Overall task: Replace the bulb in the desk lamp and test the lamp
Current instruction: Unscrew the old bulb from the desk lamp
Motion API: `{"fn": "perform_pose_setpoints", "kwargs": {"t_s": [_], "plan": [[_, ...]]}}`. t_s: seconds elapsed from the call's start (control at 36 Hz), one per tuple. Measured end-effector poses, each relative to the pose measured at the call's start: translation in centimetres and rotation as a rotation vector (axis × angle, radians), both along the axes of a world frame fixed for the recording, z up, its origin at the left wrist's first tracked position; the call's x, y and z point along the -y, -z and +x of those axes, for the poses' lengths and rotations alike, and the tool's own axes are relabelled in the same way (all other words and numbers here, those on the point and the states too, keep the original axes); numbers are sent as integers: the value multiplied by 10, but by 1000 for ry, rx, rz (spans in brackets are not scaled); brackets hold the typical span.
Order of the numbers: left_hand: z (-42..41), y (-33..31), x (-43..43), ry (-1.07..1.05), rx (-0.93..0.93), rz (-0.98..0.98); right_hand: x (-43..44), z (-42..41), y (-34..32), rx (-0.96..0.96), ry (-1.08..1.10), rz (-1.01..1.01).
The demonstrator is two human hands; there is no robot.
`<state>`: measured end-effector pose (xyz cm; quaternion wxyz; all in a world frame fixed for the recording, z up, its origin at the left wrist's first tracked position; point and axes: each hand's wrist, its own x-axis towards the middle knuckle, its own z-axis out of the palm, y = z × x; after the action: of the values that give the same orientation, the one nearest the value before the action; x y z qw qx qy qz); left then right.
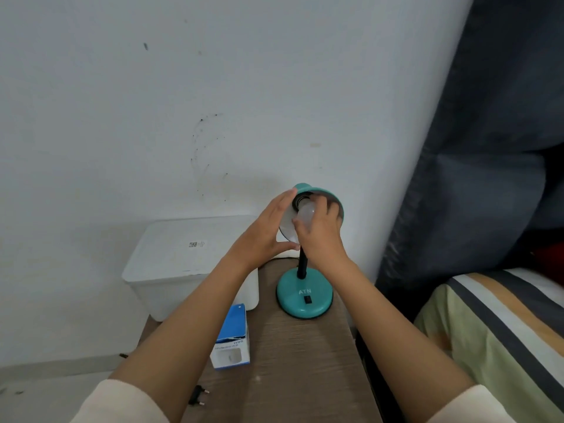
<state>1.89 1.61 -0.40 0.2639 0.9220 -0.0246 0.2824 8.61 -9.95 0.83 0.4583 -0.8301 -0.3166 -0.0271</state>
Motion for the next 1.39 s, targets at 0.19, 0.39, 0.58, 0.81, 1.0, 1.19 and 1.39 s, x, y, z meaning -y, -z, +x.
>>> {"fn": "perform_pose_setpoints", "kwargs": {"t_s": [0.19, 0.39, 0.58, 0.81, 1.0, 1.19, 1.39], "plan": [[-3, -1, -3, 6, 7, -26, -2, -4, -1, 279, 7, -134], [-3, 0, -6, 9, -33, -32, 5, 2, 10, 342, 24, -143], [-3, 1, -6, 12, -25, -32, -1, -1, 3, 192, 51, -109], [-6, -1, -3, 19, -13, -62, -3, -3, 16, 248, -18, -16], [-7, -1, -6, 6, -43, -49, -4, -4, 3, 77, -23, 33], [-6, -4, -1, 29, -26, -44, -5, -7, 5, 84, 40, 67], [-4, -5, -4, 18, -43, -39, -2, -5, -6, 96, -23, -76]]}}
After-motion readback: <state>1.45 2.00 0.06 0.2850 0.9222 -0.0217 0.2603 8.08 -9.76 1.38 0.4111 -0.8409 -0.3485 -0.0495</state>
